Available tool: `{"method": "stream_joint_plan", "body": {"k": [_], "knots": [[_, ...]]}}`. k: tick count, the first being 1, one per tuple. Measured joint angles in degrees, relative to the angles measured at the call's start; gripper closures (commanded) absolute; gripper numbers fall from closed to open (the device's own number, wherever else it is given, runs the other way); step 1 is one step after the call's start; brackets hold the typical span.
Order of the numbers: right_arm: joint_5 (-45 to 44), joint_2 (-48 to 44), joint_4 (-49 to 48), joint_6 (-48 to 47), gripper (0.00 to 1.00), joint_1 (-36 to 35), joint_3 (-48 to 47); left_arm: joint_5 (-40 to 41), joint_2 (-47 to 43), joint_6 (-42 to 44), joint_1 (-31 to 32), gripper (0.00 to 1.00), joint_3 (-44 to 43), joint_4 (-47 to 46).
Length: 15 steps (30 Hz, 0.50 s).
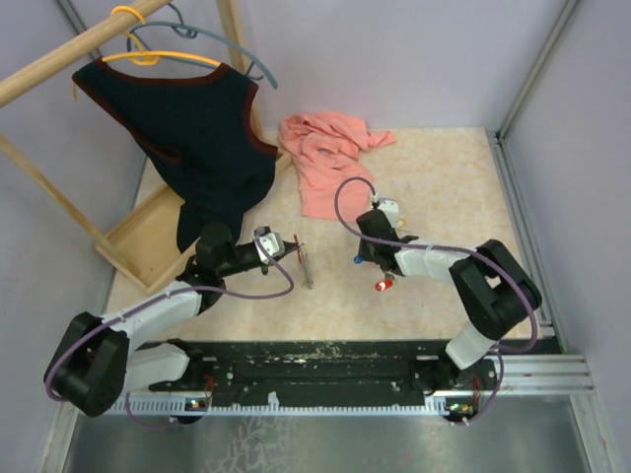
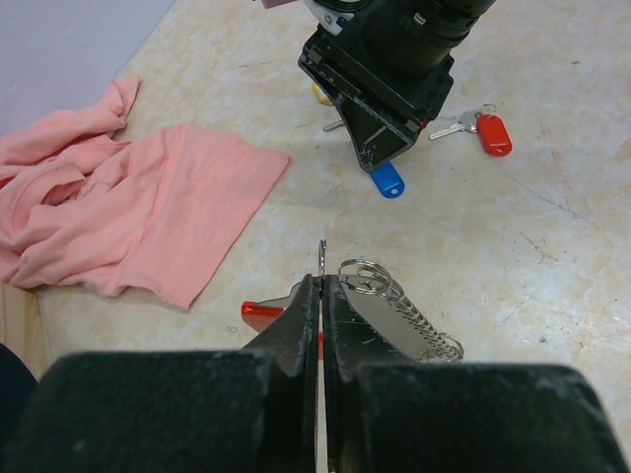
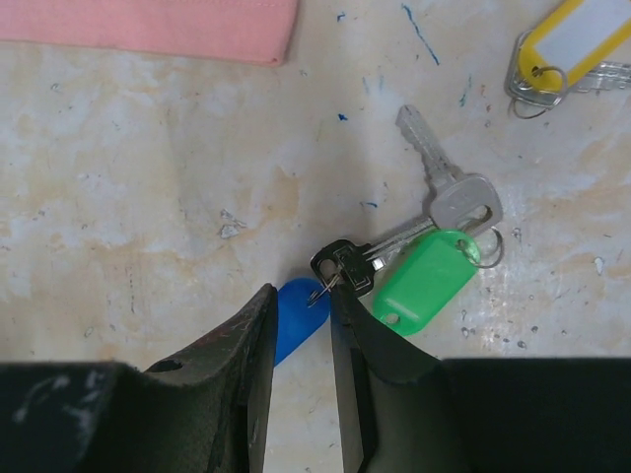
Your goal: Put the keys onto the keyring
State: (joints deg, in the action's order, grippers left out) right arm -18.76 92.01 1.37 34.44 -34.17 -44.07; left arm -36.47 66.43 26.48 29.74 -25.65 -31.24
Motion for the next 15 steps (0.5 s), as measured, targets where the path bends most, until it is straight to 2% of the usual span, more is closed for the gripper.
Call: {"method": "stream_joint_plan", "body": {"k": [10,15], "knots": [[4.5,0.2,1.0,0.5,0.71,-3.9,-0.7,0.0,0.0,-0.1,0.0,1.00,0.0,0.0],[9.0,1.3,0.3,-2.0,0.70,-4.9,-2.6,0.0,0.0,-0.1,0.0,1.00,0.0,0.0]]}}
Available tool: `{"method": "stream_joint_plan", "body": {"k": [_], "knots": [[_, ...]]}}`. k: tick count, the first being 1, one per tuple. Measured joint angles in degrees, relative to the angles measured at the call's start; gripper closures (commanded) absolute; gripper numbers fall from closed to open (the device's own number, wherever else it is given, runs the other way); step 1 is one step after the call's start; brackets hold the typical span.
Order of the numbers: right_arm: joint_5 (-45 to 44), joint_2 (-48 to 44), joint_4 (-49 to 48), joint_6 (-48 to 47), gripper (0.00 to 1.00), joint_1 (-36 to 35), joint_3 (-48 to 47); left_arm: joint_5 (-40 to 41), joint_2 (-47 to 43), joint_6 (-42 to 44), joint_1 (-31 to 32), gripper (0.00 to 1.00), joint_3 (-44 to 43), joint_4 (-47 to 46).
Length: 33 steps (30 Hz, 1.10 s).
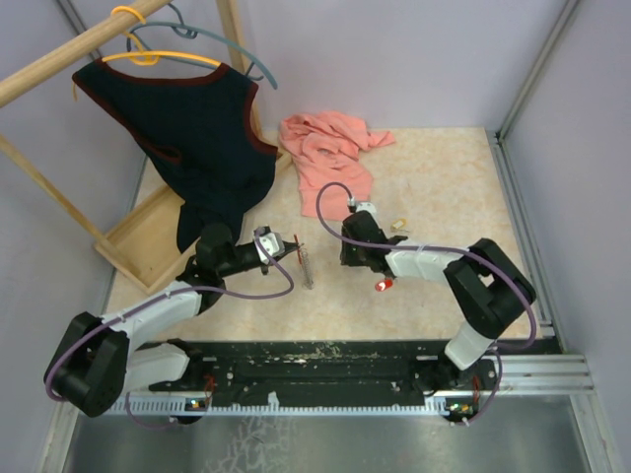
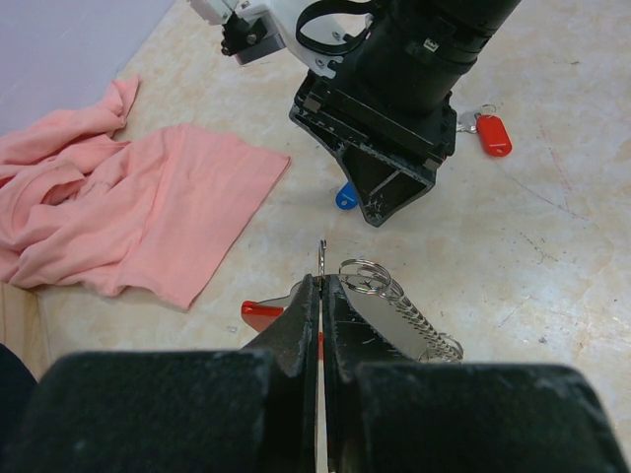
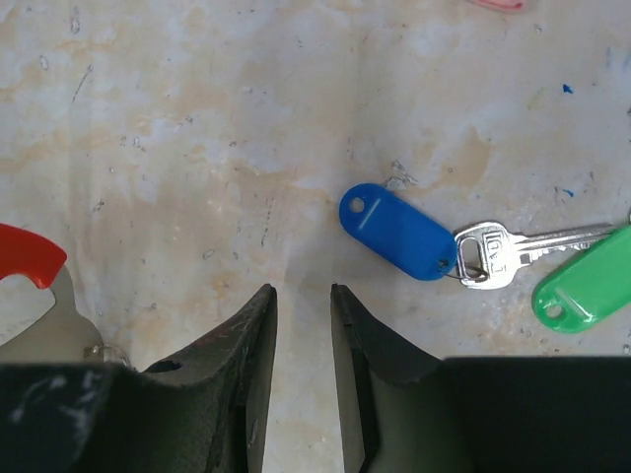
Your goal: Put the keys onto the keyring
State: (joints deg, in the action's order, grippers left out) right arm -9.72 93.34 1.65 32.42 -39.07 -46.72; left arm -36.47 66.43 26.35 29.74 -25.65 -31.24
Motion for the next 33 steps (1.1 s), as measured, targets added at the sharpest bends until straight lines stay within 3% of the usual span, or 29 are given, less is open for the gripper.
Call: {"method": "stream_joint_plan", "body": {"k": [7,15,33], "knots": [[1.9,-1.7,3.9,-10.0,0.65,1.0,-1.0,0.0,0.0,0.0,0.0,1.00,0.0,0.0],[6.1,-5.1,7.8,-20.4,0.55,9.4,-1.7,0.0,0.0,0.0,0.0,1.00,0.0,0.0],[21.5,-0.3,1.8,-28.9,0.57,13.5,-0.3,-0.2,0.0,0.2,0.0,1.00,0.0,0.0]]}}
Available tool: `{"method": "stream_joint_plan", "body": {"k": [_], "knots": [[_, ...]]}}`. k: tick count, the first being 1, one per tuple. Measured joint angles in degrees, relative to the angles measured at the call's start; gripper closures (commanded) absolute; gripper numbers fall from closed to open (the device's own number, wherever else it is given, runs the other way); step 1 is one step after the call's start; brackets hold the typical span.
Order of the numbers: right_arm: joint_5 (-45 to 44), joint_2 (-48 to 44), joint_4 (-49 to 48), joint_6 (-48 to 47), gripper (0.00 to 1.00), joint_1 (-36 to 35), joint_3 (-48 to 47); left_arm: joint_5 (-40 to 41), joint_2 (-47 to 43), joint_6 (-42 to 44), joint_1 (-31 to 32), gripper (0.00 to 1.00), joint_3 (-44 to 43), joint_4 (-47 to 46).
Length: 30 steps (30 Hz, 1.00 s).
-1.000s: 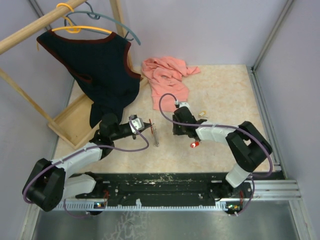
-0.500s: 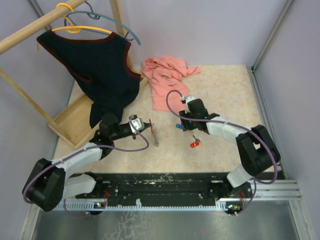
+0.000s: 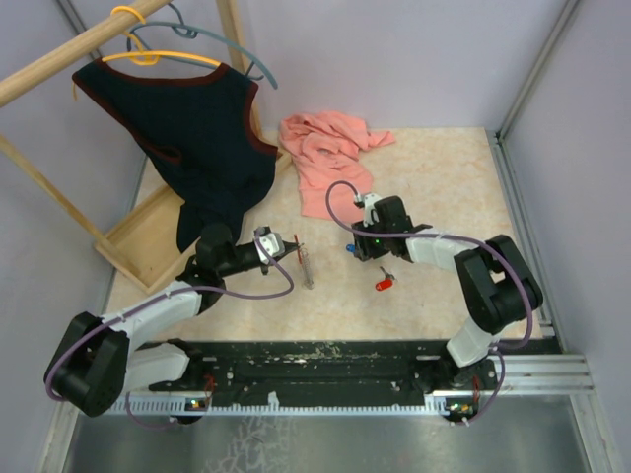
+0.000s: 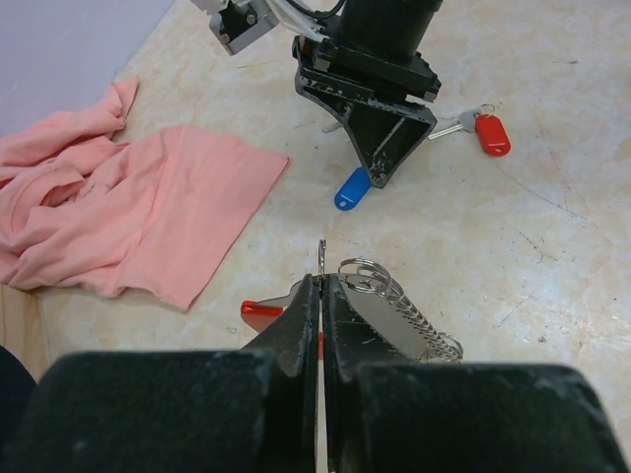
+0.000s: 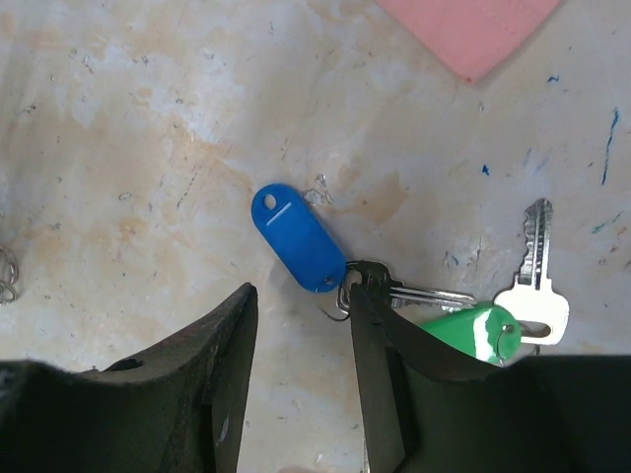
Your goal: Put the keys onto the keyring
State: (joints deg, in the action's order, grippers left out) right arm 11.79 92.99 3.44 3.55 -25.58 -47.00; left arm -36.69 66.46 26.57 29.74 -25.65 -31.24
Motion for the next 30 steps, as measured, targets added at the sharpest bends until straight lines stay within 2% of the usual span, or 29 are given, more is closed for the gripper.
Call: {"method": "stream_joint_plan", "body": {"k": [10,21,25,30], "knots": [[0.7,0.4,0.2,0.7,0.68,-0.3,0.0,-0.2,0.0,0.0,0.0,1.00,0.0,0.0],[-8.9,0.5,3.7,0.8,0.72,-5.1,-1.2,-0.4,0.0,0.0,0.0,1.00,0.0,0.0],[-11.7,0.5,5.9,0.4,0.79,-5.8,-2.0,-0.4,0.0,0.0,0.0,1.00,0.0,0.0],[-14.0,0.5,7.7,0.0,0.94,-5.8,-2.7,-0.5,0.0,0.0,0.0,1.00,0.0,0.0]]}}
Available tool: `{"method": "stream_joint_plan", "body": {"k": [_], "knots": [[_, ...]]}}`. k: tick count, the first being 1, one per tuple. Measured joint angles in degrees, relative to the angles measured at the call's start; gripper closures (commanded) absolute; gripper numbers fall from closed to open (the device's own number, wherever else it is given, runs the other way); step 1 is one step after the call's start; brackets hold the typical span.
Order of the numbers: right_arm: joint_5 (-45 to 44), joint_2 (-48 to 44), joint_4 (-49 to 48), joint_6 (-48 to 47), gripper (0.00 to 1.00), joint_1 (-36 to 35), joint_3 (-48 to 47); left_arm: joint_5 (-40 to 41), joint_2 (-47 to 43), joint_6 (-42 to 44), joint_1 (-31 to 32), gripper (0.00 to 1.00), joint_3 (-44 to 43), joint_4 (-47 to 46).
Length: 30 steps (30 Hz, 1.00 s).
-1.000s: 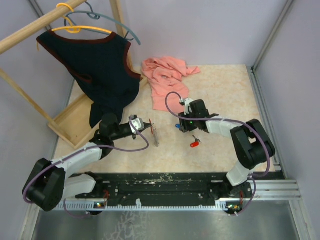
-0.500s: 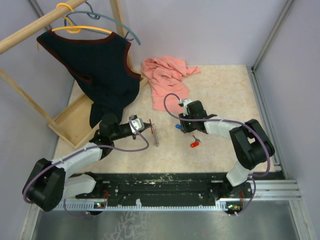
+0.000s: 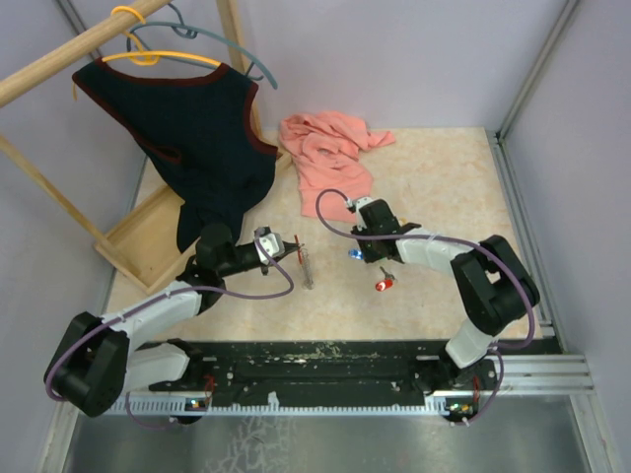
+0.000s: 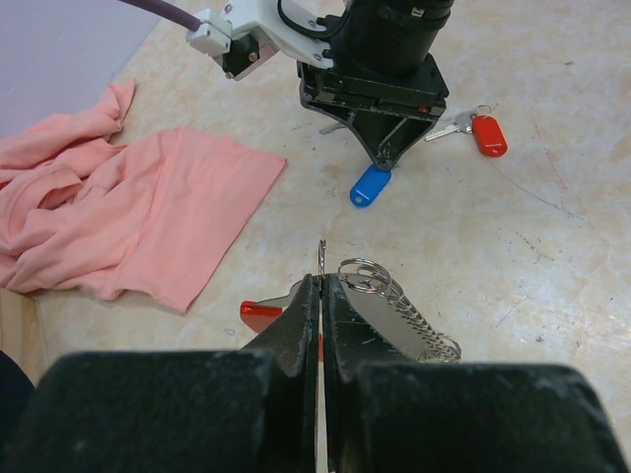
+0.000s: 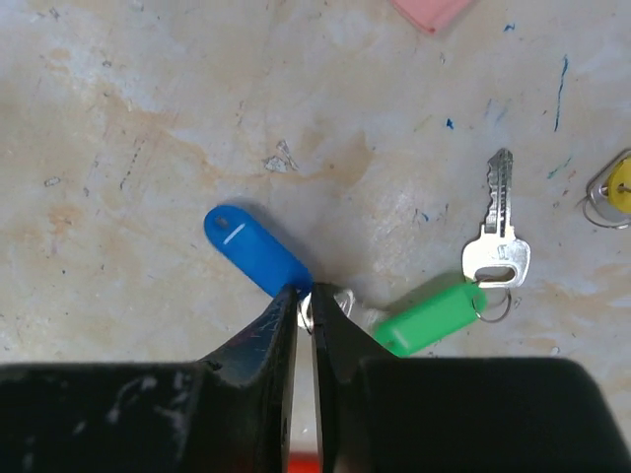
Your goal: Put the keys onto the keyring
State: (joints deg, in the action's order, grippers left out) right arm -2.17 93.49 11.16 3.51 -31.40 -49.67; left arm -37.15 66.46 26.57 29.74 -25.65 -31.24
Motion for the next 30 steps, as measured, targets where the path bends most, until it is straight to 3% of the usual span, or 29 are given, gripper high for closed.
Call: {"method": "stream_joint_plan", "body": {"k": [3,18,30], "knots": [[-0.3,0.0,0.9,0.0,1.00,0.0,-0.9,0.0,0.0,0.0,0.0,1.00,0.0,0.0],[-3.1,-0.2,14.7,3.7,1.00,-4.5,-9.7,-0.1,0.0,0.0,0.0,1.00,0.0,0.0],[-2.9,-9.9,25.2,5.3,1.00,-5.0,-9.7,-0.4,-0.3,0.0,0.0,1.00,0.0,0.2]]}}
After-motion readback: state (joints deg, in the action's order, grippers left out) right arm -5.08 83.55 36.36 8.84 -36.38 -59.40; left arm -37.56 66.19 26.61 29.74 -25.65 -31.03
